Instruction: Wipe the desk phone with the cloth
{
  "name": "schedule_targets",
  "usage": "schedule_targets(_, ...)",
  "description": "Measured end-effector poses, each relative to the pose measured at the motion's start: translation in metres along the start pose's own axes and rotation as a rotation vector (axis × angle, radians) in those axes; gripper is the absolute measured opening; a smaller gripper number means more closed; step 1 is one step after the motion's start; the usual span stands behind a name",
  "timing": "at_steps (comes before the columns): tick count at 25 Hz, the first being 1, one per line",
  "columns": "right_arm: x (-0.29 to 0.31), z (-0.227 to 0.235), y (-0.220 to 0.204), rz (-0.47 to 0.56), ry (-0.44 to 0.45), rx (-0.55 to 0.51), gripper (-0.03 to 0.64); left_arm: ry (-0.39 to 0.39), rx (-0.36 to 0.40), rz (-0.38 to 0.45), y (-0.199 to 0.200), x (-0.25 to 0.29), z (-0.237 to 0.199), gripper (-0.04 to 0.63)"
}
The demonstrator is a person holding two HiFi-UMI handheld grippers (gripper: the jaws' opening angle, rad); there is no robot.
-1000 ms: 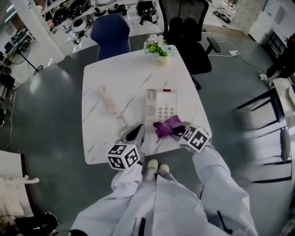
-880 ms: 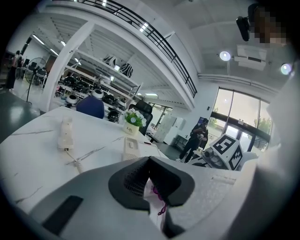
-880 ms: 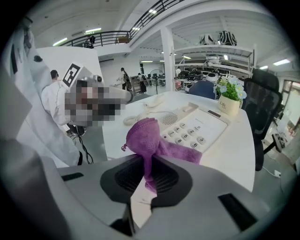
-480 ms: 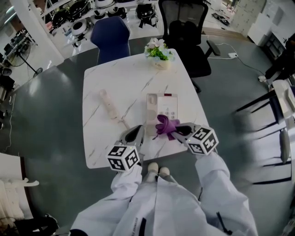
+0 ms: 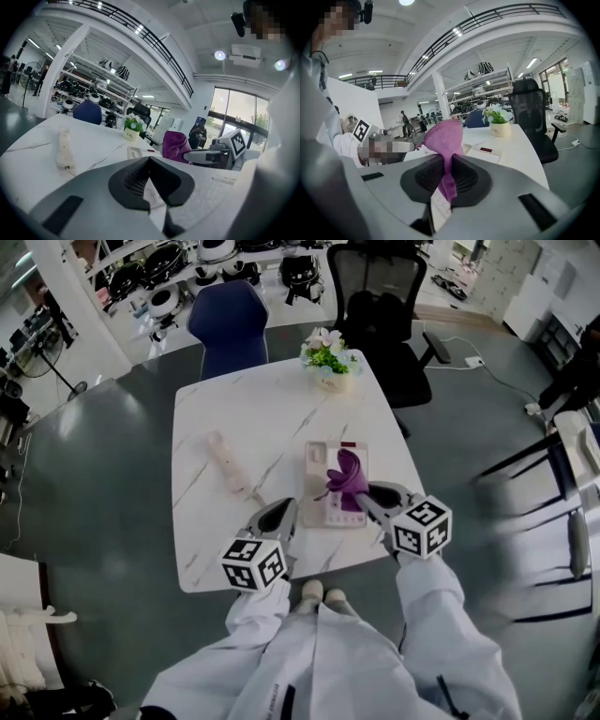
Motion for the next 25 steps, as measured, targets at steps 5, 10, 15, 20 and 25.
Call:
schedule_targets(5, 0.011, 0.012, 0.017, 0.042, -0.044, 0.013, 0.032, 0.001, 0.004, -0.009, 0.001, 0.001, -0.01, -0.002)
schedule_targets(10, 0.018, 0.021, 0.036, 0.065, -0.075, 0.007, 0.032, 0.019, -0.024, -0.004, 0.0, 0.0, -0.017, -0.002)
schedule_targets(15, 0.029, 0.034, 0.05, 0.061, -0.09, -0.02, 0.032, 0.043, -0.055, 0.003, 0.001, 0.006, -0.025, -0.002)
schedule_targets(20, 0.037, 0.051, 0.068, 0.041, -0.14, -0.087, 0.032, 0.059, -0.084, 0.009, 0.005, 0.013, -0.027, -0.002)
schedule_targets(25, 0.048, 0.064, 0.084, 0.027, -0.164, -0.147, 0.032, 0.077, -0.104, 0.002, 0.006, 0.019, -0.028, -0.002)
Point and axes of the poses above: the fingertips, and each gripper's own axes: x forward along the fingers, z to its right, y out of its top, the point moved 5 cm from there along -x, backward along the fingers, and after that the axes turned 14 degrees about -z, right-handed, at the moved point
